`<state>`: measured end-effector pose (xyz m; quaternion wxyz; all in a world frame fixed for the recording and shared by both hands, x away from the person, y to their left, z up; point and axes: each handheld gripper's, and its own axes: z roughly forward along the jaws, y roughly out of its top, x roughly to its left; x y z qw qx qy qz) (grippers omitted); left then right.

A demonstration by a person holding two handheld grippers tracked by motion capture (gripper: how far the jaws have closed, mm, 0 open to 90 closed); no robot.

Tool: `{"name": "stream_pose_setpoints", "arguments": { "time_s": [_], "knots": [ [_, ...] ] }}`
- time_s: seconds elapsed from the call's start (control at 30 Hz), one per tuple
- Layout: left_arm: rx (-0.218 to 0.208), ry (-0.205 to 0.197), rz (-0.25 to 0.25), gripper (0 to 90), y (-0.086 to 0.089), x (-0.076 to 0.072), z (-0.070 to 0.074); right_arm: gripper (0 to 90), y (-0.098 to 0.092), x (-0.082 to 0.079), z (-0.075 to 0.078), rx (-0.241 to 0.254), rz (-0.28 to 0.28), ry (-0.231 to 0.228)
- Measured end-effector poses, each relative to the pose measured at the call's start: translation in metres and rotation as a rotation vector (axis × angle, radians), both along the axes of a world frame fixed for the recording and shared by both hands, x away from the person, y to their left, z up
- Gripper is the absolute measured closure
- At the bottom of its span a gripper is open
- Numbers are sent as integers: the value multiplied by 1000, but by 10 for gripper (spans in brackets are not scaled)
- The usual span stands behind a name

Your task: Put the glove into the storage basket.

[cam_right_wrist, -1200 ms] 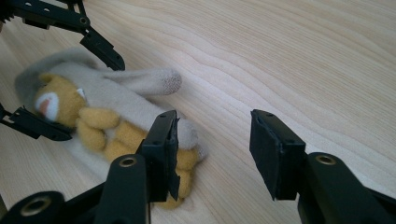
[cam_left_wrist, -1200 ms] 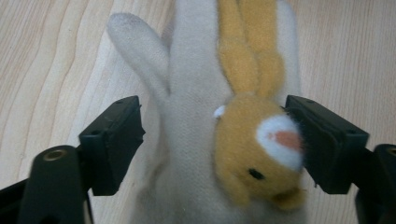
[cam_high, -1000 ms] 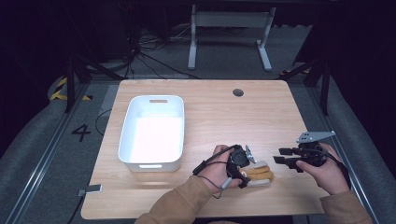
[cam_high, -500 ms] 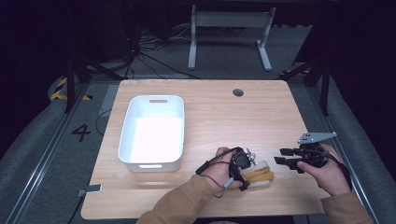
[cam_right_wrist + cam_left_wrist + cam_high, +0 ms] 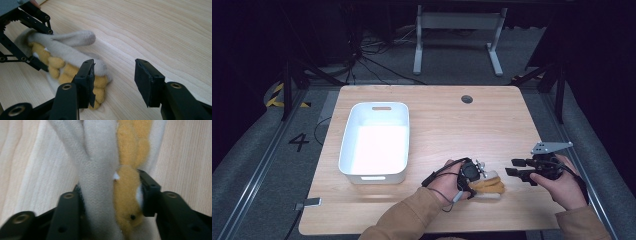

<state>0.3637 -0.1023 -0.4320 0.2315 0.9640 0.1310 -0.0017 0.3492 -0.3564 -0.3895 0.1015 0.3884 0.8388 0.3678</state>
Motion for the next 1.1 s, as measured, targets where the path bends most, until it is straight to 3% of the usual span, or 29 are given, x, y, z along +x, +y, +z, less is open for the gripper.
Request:
{"name": "stream_pose_setpoints", "arguments": {
  "time_s": [0.17,0.4,0.63,0.8,1.1],
  "knots": [
    [-28,-6,32,685,7,1,15,512,0,0,0,1,0,1],
    [-55,6,49,692,15,1,31,513,-1,2,-1,1,-3,1],
    [-98,-9,78,690,30,5,53,514,-1,1,0,7,-10,-2],
    [-129,-1,136,689,45,11,65,516,-1,2,-1,6,-9,2],
    [-160,-31,247,687,81,23,91,518,3,8,-3,5,-3,21]
  ]
}}
